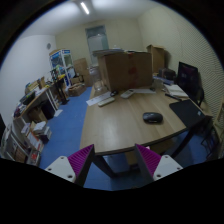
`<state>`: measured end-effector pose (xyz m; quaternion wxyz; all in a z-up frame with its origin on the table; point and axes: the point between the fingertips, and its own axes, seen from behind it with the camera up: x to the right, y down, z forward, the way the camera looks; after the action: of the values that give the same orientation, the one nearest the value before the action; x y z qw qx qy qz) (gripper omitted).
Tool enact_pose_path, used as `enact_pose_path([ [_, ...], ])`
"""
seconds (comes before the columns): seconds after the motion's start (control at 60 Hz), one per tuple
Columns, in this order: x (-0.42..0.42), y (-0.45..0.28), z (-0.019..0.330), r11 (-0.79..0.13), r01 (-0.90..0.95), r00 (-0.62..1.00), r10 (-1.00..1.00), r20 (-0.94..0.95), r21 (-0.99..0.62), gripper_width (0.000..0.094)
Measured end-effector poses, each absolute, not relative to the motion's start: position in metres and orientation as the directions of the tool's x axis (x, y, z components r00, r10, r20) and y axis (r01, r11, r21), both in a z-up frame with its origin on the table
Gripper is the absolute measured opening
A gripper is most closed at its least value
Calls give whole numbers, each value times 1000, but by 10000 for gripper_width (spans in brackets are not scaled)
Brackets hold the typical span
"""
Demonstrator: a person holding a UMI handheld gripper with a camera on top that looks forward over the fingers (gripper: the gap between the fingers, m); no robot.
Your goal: Arrange mouse
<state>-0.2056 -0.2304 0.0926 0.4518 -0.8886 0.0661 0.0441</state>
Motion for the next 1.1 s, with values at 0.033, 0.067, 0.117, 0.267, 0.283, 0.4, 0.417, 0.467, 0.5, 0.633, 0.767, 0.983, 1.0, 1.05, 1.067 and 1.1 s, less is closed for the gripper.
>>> enact_pose_path([
  [0.033,-201,-231,91,-587,-157,988,-84,-133,-794,825],
  [0.067,-196,-231,88,-594,-159,987,-89,-132,-788,823],
  [0.117,-183,-228,85,-603,-168,986,-104,-132,-780,825],
  [0.267,-117,-200,69,-616,-161,987,-114,-115,-771,824],
  [0.283,-110,-196,67,-617,-153,988,-110,-108,-772,820],
  [0.4,-56,-166,48,-603,-100,993,-110,-42,-792,815],
  [0.417,-49,-160,45,-598,-91,994,-107,-33,-797,816],
  [0.467,-32,-147,34,-600,-50,996,-86,2,-798,812],
  [0.5,-22,-139,24,-606,-19,998,-65,25,-796,814],
  [0.633,8,-110,-14,-636,65,997,11,75,-769,818],
  [0.767,12,-71,-12,-592,35,999,50,7,-805,803],
  [0.983,9,-22,-11,-562,46,997,73,6,-826,807],
  [1.0,8,-19,-11,-561,47,997,73,7,-826,805],
  [1.05,6,-12,-12,-559,42,998,65,6,-828,757],
  [1.067,6,-10,-12,-559,37,998,58,6,-828,772],
  [1.1,6,-7,-12,-558,31,999,44,7,-829,671],
])
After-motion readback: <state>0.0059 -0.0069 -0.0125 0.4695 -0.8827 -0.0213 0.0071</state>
